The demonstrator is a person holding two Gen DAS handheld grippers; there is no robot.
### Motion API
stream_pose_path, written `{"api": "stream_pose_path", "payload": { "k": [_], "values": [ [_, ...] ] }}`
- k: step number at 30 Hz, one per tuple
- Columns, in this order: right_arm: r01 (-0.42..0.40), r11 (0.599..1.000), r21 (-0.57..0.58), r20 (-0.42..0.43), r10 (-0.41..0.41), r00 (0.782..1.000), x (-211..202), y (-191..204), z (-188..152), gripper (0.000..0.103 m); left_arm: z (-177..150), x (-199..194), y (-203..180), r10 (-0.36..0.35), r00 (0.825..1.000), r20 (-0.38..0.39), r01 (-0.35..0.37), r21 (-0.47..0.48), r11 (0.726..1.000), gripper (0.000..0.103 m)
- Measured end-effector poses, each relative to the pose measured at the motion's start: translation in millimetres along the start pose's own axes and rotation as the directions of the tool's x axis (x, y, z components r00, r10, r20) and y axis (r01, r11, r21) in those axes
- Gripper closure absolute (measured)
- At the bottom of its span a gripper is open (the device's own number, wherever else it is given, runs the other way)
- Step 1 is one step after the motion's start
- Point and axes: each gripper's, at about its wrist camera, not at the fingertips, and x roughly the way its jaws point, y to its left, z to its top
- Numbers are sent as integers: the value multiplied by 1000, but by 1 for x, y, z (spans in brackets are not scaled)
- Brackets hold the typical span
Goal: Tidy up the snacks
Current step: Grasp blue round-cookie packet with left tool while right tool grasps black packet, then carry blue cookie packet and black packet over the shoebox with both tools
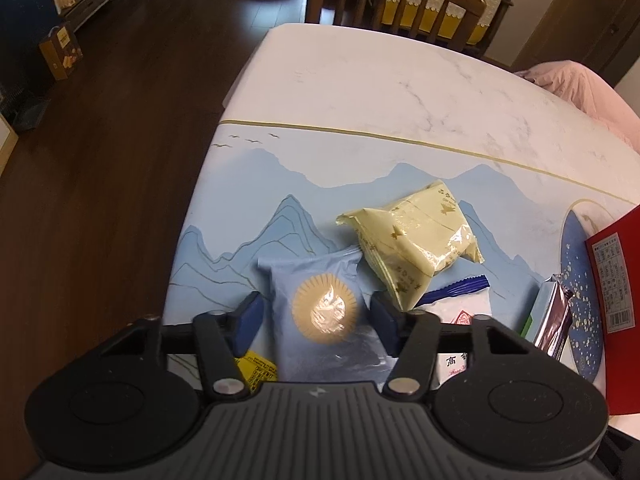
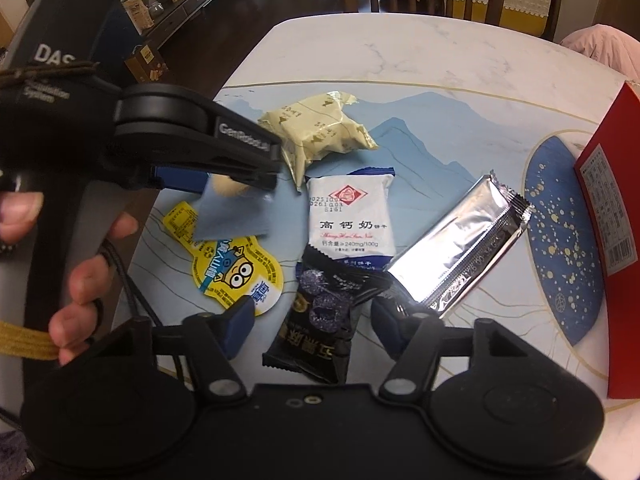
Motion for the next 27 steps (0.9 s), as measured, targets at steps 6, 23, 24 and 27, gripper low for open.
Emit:
{"api": "stream_pose_path", "payload": {
  "k": [6,23,24,27],
  "values": [
    [6,1000,7,21,-7,1000,-3,-2,-6,62,-2,-2,5,-12,1000,12,13,-22,1000,58],
    [-27,998,64,59,23,998,-36,-23,-28,72,-15,-30,18,-39,998,41,41,-56,998,58],
    [-32,997,67,66,28,997,-41,-25,-29,72,-17,-33,19,-43,998,44,45,-57,997,58],
    [-52,996,72,87,45,995,-58,-32,-35,72,-21,-46,21,-51,997,53,55,-61,997,58]
  ]
}}
